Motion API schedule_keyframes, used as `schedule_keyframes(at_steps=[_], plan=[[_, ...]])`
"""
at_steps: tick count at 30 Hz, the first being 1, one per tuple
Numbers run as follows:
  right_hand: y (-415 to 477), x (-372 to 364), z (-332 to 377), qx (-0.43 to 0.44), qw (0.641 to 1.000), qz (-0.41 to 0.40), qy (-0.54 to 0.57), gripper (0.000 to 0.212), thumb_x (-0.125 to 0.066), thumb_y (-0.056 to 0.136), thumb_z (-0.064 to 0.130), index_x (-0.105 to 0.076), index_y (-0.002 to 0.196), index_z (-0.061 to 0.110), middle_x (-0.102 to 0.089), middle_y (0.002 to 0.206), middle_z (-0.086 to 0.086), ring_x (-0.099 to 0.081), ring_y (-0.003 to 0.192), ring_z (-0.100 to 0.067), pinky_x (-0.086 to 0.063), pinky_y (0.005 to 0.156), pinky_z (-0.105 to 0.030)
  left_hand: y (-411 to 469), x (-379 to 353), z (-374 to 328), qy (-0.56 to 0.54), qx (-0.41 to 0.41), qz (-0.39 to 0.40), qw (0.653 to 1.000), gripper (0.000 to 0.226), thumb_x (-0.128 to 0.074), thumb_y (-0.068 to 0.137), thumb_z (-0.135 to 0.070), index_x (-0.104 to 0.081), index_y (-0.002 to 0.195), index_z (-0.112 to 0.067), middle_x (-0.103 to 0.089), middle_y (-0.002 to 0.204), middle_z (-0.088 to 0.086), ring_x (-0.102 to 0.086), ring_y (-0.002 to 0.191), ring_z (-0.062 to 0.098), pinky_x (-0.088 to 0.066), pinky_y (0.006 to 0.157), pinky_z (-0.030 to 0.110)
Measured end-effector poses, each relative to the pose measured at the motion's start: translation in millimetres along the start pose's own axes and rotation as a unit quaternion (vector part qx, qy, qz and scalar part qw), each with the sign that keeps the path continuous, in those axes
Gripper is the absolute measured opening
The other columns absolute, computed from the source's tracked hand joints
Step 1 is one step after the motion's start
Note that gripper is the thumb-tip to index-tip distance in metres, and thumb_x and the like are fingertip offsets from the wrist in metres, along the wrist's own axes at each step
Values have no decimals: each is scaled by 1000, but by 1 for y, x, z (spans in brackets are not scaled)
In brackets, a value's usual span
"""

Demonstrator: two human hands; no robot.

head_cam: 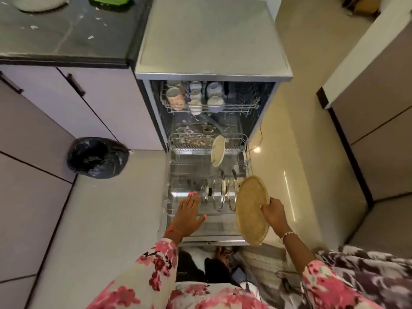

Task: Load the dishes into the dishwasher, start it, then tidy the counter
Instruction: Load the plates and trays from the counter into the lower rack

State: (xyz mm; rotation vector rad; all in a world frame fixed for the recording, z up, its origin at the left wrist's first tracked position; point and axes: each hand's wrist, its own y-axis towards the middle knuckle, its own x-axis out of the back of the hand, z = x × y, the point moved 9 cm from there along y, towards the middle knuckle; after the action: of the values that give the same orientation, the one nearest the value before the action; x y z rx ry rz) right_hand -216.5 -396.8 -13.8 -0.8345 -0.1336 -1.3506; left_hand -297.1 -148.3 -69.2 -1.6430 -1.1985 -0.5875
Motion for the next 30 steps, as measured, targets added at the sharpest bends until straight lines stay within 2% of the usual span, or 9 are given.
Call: schedule_keyframes(at_steps=[2,4,6,9,13,18,21,26,30], plan=[[14,14,-3,-6,1000,-2,-3,19,-47,84,-8,-58,72,3,-58,72,-6,-51,64,-21,-38,51,-23,11,-11,-6,16,1,23,1000,103,4,63,-66,-2,149,-8,4,158,8,9,146,22,11,114,33],[29,21,-5,-8,1000,-11,-5,20,-44,82,-12,-59,75,0,-58,73,-9,-51,66,-22,-39,50,-22,20,-18,-9,19,6,35,999,100,3,66,-65,-1,149,-8,3,158,8,7,146,22,8,116,35],[45,26,-2,-5,1000,-19,-11,19,-43,82,-12,-61,82,-8,-60,77,-12,-53,69,-24,-44,55,-27,30,-22,-11,30,7,49,998,85,-9,82,-60,1,149,-8,2,158,9,5,146,22,7,116,35],[71,28,4,-3,999,-24,-27,19,-42,83,-11,-61,86,-11,-62,80,-16,-56,72,-26,-49,63,-36,46,-27,-14,47,10,64,997,64,-32,100,-33,0,149,-7,-1,158,9,2,146,22,4,117,35],[110,33,19,14,997,-48,-54,16,-43,83,-11,-59,86,-9,-58,80,-13,-54,73,-25,-41,57,-25,77,-39,-13,46,2,81,996,58,-40,97,-23,-15,147,-7,-19,154,8,-14,144,21,-8,119,36],[181,29,32,50,992,-101,-59,14,-46,86,-8,-58,91,-11,-63,88,-20,-58,78,-30,-47,65,-34,123,-73,5,35,7,125,991,49,-41,96,-14,-29,143,-7,-31,149,10,-29,138,22,-17,115,32],[234,16,37,52,990,-115,-62,17,-43,89,-6,-57,98,-10,-60,91,-16,-54,78,-23,-42,65,-27,153,-103,22,23,16,142,989,48,-41,95,-9,-32,142,-8,-34,148,10,-32,136,23,-21,114,31],[323,-28,30,89,988,-107,-74,20,-41,90,-5,-56,101,-11,-63,95,-21,-51,77,-21,-38,61,-23,194,-159,50,-17,30,147,988,50,-42,92,-1,-35,141,-5,-38,146,13,-37,134,25,-24,114,31],[385,-77,17,125,986,-57,-90,20,-41,89,-4,-55,101,-13,-64,94,-26,-60,78,-36,-42,60,-31,215,-196,64,-18,30,164,986,45,-46,89,5,-47,133,-2,-48,138,16,-47,128,26,-34,110,32]])
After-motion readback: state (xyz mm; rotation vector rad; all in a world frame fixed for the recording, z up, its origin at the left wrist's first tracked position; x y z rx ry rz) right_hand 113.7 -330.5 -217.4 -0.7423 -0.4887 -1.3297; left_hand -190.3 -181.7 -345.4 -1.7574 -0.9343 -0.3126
